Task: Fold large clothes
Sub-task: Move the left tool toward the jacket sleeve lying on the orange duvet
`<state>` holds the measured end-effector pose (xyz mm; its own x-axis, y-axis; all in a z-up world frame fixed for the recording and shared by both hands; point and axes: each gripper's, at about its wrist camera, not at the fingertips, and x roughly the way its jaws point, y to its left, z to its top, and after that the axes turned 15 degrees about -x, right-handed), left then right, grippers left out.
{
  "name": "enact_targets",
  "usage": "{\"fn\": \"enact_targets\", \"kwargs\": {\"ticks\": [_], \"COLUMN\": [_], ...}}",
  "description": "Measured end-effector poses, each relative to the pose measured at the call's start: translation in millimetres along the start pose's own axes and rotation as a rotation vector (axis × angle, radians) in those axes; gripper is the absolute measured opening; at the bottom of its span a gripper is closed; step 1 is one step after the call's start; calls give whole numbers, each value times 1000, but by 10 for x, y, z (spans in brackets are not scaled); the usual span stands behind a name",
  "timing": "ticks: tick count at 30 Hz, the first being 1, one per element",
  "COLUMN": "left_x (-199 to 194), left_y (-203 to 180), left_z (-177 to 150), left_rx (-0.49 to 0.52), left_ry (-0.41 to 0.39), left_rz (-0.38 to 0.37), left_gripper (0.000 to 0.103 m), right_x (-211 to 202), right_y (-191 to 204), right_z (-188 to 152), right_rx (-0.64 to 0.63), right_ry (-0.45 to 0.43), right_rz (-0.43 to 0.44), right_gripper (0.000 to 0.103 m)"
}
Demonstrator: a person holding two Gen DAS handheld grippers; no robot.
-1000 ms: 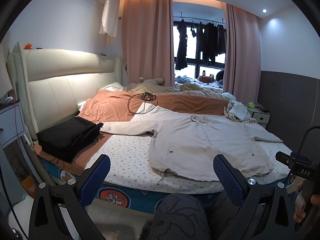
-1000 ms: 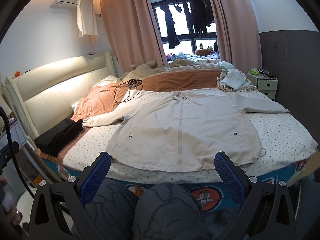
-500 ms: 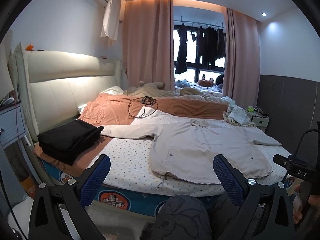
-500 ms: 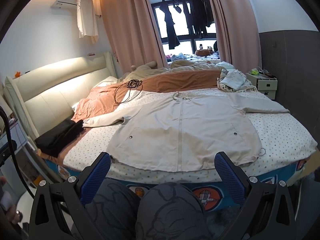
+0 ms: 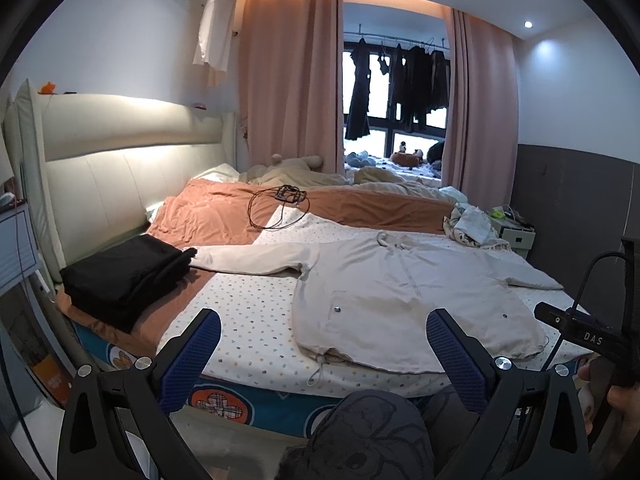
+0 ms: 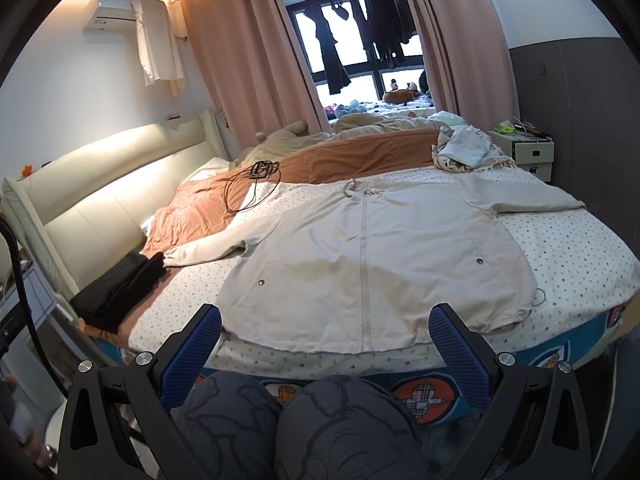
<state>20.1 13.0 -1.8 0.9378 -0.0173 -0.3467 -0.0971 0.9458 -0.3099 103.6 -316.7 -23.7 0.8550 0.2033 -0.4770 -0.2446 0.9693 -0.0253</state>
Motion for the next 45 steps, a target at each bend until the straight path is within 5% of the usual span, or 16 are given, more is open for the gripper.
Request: {"fn": "enact_targets", "kwargs": {"ticks": [12,31,45], "left_x": [577,2103,3267], "left_y": [201,528,1202], "left_z": [205,920,1381], "left_rx": [-47,-166,-262], "left_ry": [13,98,151], "left_rz": [61,158,248], "left_gripper": [103,103,103], "right_x": [782,2231,3573], "right_y": [135,211,319], "right_z": [245,1291,1829], "right_rx": [-41,-21,72], "right_ry": [65,60,139], "right_rz": [49,105,179], "right_gripper": [103,103,103]}}
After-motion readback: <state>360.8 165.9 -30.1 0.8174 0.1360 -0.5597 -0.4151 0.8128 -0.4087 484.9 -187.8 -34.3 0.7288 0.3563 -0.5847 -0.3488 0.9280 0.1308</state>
